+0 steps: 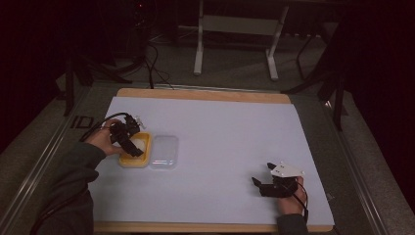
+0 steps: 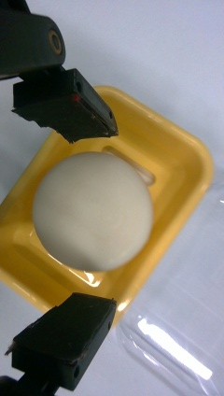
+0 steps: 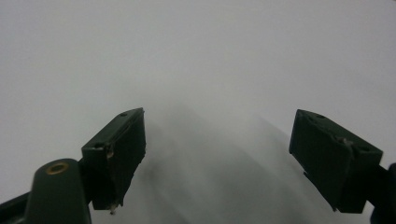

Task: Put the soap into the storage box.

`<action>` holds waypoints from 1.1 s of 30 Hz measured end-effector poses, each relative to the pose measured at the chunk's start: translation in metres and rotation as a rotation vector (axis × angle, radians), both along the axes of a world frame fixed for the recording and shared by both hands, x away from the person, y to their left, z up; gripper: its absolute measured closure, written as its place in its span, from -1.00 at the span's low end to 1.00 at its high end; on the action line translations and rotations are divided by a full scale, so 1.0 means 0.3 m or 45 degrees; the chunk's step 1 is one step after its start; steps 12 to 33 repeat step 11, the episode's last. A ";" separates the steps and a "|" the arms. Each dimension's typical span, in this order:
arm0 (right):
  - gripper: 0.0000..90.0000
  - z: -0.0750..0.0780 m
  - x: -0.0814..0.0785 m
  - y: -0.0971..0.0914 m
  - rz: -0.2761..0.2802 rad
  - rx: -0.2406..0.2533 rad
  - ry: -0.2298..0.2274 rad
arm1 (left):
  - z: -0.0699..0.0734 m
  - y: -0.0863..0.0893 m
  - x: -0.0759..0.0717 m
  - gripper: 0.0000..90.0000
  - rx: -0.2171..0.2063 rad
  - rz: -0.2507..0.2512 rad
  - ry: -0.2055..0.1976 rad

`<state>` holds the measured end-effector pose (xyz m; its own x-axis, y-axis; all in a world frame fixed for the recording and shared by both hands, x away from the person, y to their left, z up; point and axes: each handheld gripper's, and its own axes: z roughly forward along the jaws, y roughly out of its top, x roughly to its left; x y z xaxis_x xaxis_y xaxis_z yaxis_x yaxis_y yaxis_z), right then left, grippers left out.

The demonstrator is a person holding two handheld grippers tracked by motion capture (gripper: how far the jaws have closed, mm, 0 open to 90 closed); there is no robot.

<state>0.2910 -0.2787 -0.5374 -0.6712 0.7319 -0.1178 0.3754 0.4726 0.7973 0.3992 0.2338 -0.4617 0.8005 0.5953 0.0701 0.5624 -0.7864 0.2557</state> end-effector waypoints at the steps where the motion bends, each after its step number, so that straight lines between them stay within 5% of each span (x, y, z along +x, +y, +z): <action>1: -0.59 0.000 0.000 0.000 0.000 0.000 -0.001 | 0.007 -0.006 -0.005 -0.65 -0.001 -0.011 -0.009; 7: -0.59 0.000 0.000 -0.001 0.000 0.001 -0.001 | 0.043 -0.042 -0.042 -0.45 -0.009 -0.072 -0.086; 11: -0.59 0.000 0.002 0.000 0.001 0.000 0.004 | 0.067 -0.083 -0.102 -0.39 -0.070 -0.118 -0.183; 33: -0.59 0.000 0.002 0.000 0.001 0.000 0.004 | 0.067 -0.083 -0.102 -0.39 -0.070 -0.118 -0.183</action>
